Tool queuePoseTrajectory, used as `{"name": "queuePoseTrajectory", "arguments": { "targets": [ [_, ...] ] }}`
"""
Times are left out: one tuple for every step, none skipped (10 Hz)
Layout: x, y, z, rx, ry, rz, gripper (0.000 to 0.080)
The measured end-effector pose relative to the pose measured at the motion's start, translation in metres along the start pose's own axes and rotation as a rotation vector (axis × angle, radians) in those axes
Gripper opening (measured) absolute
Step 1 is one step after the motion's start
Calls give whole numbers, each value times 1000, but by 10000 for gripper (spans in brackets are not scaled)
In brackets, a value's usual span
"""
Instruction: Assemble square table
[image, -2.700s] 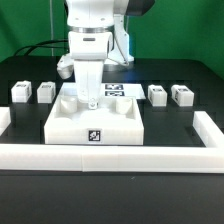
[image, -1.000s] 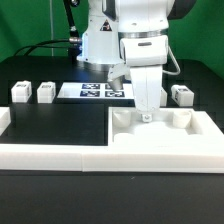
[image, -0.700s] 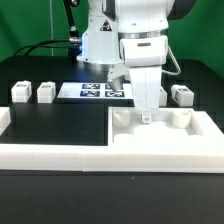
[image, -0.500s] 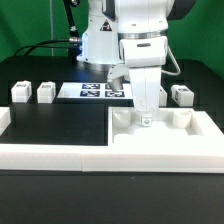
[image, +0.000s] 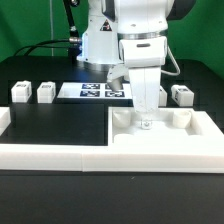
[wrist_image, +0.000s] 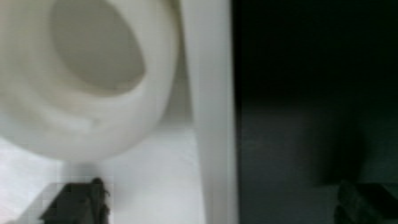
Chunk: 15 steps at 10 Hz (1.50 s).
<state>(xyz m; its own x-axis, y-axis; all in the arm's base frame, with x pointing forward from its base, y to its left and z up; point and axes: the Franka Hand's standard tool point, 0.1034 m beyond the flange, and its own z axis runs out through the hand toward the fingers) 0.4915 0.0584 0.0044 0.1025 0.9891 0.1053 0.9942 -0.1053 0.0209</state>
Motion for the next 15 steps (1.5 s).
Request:
{"name": "queuePoseTrajectory", "arguments": {
  "targets": [
    [0, 0, 0, 0, 0, 0, 649],
    [0, 0, 0, 0, 0, 0, 649],
    [0, 0, 0, 0, 0, 0, 649],
    [1, 1, -3, -4, 0, 18, 649],
    [3, 2, -19, -25, -6, 53, 649],
    [7, -2, -33, -42, -11, 105, 649],
    [11, -8, -41, -50, -14, 157, 649],
    [18, -15, -46, -53, -14, 212, 649],
    [31, -18, -52, -50, -15, 366, 649],
    [45, -16, -63, -67, -9, 474, 649],
    [59, -21, -60, -69, 2, 559, 649],
    [66, -29, -51, -59, 7, 636, 649],
    [65, -27, -52, -60, 12, 686, 649],
    [65, -27, -52, -60, 14, 728, 649],
    [72, -31, -50, -54, 18, 854, 649]
  ]
}}
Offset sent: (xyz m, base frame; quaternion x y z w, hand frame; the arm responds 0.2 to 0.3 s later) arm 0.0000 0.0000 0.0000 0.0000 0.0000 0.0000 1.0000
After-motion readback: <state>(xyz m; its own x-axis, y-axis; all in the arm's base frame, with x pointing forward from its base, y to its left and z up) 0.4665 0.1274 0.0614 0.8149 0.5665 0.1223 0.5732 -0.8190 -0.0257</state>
